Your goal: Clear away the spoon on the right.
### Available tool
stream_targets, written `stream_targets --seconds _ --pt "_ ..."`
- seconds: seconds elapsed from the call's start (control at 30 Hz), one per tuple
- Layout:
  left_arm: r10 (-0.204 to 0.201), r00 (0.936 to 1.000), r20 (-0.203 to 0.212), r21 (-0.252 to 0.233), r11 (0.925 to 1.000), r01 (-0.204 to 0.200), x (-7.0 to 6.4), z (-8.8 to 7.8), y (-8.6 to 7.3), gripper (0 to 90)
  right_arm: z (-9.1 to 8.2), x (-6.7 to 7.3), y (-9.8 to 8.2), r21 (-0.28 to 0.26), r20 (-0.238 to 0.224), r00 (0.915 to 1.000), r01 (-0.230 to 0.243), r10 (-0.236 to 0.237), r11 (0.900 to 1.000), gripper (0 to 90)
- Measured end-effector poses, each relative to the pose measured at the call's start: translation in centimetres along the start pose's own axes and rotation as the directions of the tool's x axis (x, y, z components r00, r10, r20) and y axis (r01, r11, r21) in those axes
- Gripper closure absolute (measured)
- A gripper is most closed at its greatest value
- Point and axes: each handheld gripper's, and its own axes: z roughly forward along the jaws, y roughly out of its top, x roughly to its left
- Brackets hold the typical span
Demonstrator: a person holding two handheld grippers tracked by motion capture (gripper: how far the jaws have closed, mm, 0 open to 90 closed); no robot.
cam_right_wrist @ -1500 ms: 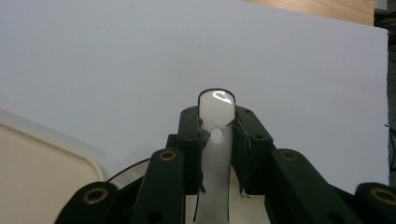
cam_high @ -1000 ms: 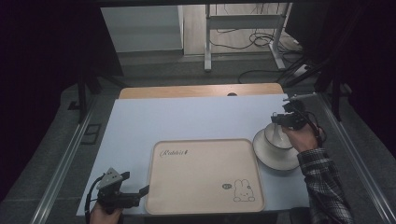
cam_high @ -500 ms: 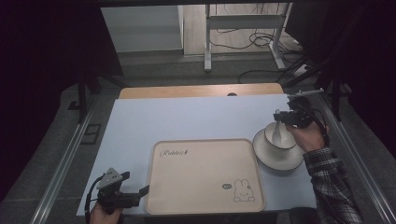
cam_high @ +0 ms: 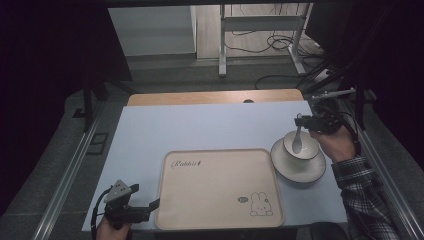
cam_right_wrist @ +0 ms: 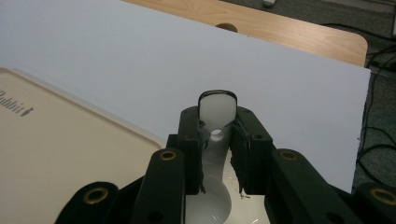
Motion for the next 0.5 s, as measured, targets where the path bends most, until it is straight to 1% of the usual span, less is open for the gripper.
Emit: stream_targets --seconds 0.2,0.33,0.5 --pt "0.001 1.0 -0.001 0.0 1.0 -0.001 0.0 0.0 0.0 3.3 -1.1 0.9 0.3 -0.005 -0.035 0.9993 0.014 -0.014 1.0 74.6" --pt "0.002 1.0 -0.002 0.001 1.0 -0.002 0.0 0.0 0.0 3.3 -1.6 1.9 0.3 -0.006 -0.057 0.9977 0.037 -0.038 0.999 74.6" --pt "0.003 1.0 -0.002 0.001 1.0 -0.003 -0.1 0.0 0.0 3.3 -1.9 3.1 0.0 -0.001 -0.098 0.9937 0.054 -0.054 0.999 74.6"
